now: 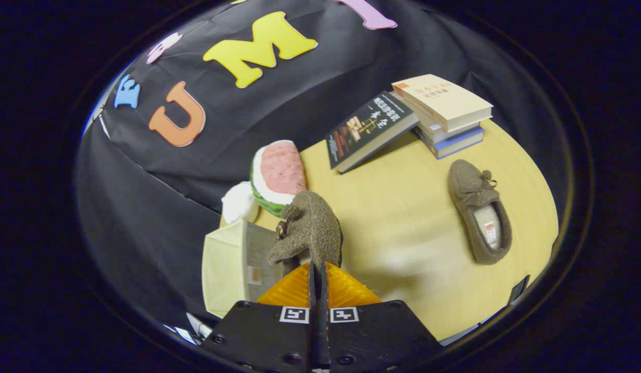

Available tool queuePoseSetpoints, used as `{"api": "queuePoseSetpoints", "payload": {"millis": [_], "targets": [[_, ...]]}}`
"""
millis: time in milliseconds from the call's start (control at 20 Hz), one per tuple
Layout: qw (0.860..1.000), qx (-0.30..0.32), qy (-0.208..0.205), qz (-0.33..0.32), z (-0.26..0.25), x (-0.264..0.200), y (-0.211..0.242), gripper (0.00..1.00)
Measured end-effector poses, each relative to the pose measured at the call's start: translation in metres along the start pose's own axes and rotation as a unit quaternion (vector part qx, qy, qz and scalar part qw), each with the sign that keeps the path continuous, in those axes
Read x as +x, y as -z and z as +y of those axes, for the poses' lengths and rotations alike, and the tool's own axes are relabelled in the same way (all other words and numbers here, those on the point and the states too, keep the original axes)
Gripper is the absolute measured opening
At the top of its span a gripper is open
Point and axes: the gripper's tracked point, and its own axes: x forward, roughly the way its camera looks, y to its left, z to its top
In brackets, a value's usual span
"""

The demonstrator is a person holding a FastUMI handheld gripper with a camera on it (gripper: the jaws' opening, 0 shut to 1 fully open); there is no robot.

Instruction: Open the storage box then place both shoes into the box .Put the left shoe in first, then the right shoe, with the right side of both shoes facing outward in a uniform manner.

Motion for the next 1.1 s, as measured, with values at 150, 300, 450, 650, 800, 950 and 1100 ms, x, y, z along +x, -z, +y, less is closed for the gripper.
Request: {"api": "queuePoseSetpoints", "payload": {"millis": [150, 300, 450, 650, 800, 950, 1100], "targets": [[0.999, -0.001, -0.041, -0.003, 0.065, -0.006, 0.003, 0.0], [0.998, -0.011, -0.069, 0.005, 0.118, 0.002, 0.015, 0.0], [0.996, -0.029, -0.079, 0.026, 0.151, 0.026, 0.044, 0.0], [0.995, -0.047, -0.081, 0.041, 0.181, 0.052, 0.072, 0.0], [0.993, -0.093, -0.058, 0.05, 0.191, 0.066, 0.081, 0.0], [0.977, -0.2, -0.002, 0.068, 0.183, 0.075, 0.096, 0.0], [0.945, -0.315, 0.023, 0.083, 0.186, 0.082, 0.119, 0.17]]}}
